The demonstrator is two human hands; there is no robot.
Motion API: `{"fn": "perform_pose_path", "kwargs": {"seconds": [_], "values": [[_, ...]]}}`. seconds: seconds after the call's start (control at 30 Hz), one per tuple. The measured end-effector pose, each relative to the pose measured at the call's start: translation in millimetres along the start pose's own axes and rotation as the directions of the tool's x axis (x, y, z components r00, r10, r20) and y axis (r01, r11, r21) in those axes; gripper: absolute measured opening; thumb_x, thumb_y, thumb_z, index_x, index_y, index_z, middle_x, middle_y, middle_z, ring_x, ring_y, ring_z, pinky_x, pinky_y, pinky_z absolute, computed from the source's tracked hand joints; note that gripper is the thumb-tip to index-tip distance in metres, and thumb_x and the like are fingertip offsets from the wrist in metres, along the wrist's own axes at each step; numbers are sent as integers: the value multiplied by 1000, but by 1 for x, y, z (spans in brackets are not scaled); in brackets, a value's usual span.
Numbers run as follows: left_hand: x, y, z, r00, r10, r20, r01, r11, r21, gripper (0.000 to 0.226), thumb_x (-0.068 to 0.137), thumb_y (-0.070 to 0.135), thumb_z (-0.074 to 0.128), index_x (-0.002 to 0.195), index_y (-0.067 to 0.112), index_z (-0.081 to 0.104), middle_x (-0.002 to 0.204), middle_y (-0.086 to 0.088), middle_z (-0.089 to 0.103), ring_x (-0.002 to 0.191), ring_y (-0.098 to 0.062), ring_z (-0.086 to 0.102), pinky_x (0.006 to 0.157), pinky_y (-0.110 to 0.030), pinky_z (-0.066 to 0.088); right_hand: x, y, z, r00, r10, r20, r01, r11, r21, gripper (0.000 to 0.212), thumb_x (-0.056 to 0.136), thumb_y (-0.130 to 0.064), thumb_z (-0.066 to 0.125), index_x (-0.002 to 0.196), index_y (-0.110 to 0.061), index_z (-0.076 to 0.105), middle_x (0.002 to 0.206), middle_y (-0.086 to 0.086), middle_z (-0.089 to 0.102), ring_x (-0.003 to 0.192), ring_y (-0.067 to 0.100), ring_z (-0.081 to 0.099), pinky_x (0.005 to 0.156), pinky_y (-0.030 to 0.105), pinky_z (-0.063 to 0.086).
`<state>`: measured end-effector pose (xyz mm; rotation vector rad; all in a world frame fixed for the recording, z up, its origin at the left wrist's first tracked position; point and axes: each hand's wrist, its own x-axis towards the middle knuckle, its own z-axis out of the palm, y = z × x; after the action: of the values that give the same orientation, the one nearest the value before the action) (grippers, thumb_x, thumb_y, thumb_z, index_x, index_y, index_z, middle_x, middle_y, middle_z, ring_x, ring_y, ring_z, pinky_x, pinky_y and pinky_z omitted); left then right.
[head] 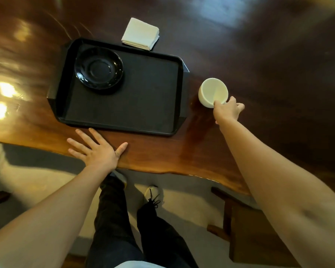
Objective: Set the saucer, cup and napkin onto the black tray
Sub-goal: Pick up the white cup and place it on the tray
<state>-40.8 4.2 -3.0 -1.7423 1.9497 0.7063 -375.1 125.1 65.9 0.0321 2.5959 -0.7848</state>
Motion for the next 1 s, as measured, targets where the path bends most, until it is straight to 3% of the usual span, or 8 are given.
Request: {"fn": "perform_pose_path", "kwargs": {"seconds": [0.1,0.17,0.27,0.47,0.67,0.8,0.93,1.0], "values": [[-2,0,-4,1000,7,24,-7,1000,-13,129,70,92,28,150,6,-25,157,-28,-30,141,-55,-28,115,-68,-11,8,3,-3,997,42,62,-43,999,21,69,99,-37,52,158,-14,26,156,6,27,104,26,60,61,34,57],[-1,-1,-3,1000,9,23,-9,1000,2,129,69,92,27,149,6,-26,157,-28,-30,141,-55,-28,115,-68,-10,13,6,-5,991,91,94,-98,993,69,68,99,-39,52,158,-17,27,152,6,39,104,26,66,54,28,53],[-3,0,-4,999,1,35,0,1000,-6,130,67,93,25,149,6,-26,157,-27,-31,141,-54,-28,115,-68,-11,16,9,-5,975,153,164,-177,973,145,56,101,-40,51,151,-19,37,138,6,55,99,23,68,59,28,54],[-2,0,-2,1000,4,22,-4,1000,5,129,68,93,26,150,7,-24,157,-27,-29,142,-54,-27,114,-67,-11,19,9,1,953,193,234,-260,917,302,39,100,-40,52,132,-20,43,128,10,56,87,21,68,58,30,56],[-3,2,-1,1000,-14,18,14,1000,11,131,63,93,23,151,8,-24,158,-26,-29,143,-53,-26,116,-67,-10,16,10,5,895,245,373,-394,825,404,45,98,-36,61,133,-11,50,118,15,60,93,24,66,61,31,57],[-3,2,-1,1000,-13,11,13,1000,7,131,64,93,25,151,8,-24,158,-26,-28,143,-52,-26,116,-67,-10,12,15,5,843,283,458,-473,796,379,47,94,-41,66,120,-2,61,110,17,67,92,27,68,60,32,56],[-3,0,-1,1000,-15,17,14,1000,8,131,64,94,24,151,9,-25,158,-25,-28,143,-52,-26,115,-67,-11,5,13,5,805,316,502,-550,715,432,33,97,-37,64,99,-4,62,101,14,64,92,24,66,68,31,57],[-3,0,-1,1000,-14,26,13,1000,7,132,63,95,23,150,9,-25,158,-26,-29,143,-52,-26,115,-67,-11,4,12,5,803,311,509,-567,664,488,28,99,-35,60,103,-7,57,90,9,57,91,22,62,69,31,55]]}}
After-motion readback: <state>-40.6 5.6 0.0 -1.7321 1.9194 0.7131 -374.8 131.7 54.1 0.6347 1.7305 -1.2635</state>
